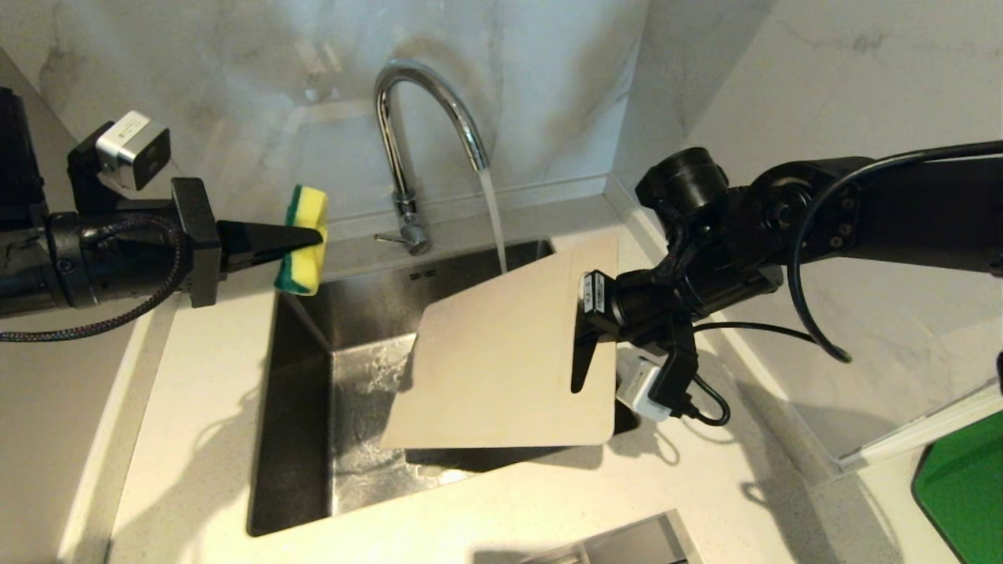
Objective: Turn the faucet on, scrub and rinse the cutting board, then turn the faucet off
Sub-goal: Scrub the cutting board underwater
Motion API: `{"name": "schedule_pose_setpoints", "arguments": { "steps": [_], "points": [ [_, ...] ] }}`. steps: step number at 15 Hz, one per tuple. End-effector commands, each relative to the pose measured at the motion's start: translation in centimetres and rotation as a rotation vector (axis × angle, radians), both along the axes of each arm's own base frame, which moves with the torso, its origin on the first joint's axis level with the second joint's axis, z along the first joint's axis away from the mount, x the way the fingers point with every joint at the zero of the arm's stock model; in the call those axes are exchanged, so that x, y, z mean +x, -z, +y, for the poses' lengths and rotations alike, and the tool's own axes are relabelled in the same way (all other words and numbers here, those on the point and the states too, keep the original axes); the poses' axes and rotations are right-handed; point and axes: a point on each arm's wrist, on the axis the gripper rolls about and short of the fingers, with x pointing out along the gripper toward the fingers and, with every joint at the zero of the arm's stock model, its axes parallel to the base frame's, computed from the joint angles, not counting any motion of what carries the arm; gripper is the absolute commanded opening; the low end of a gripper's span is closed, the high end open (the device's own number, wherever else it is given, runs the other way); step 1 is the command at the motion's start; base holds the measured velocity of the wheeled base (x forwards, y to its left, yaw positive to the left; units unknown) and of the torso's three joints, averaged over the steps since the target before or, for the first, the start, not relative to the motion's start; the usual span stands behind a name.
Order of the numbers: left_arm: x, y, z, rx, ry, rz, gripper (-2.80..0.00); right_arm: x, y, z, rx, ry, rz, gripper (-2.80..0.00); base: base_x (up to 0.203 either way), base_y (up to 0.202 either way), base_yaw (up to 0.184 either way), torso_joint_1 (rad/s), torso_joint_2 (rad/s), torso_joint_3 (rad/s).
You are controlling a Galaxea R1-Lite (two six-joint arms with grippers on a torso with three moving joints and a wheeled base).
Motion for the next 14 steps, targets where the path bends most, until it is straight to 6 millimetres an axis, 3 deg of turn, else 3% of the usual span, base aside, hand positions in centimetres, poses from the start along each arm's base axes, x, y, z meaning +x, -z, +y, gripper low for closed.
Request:
{"name": "schedule_pose_setpoints", "arguments": {
  "steps": [1, 8, 14],
  "points": [
    [0.1, 0.1, -0.1, -0.001, 0.004, 0.005, -2.8, 1.3, 0.9, 0.5, -0.028, -0.023, 0.028, -2.8, 0.0, 0.0, 0.0, 0.0, 0.0, 0.0],
    [0.3, 0.3, -0.2, 0.0, 0.004, 0.012, -2.8, 3.9, 0.7, 1.8, -0.03, -0.067, -0.067, -2.8, 0.0, 0.0, 0.0, 0.0, 0.0, 0.0],
    [0.5, 0.4, -0.2, -0.007, 0.003, -0.004, -2.8, 4.4, 1.0, 2.0, -0.033, -0.077, -0.086, -2.8, 0.0, 0.0, 0.0, 0.0, 0.0, 0.0]
  ]
}}
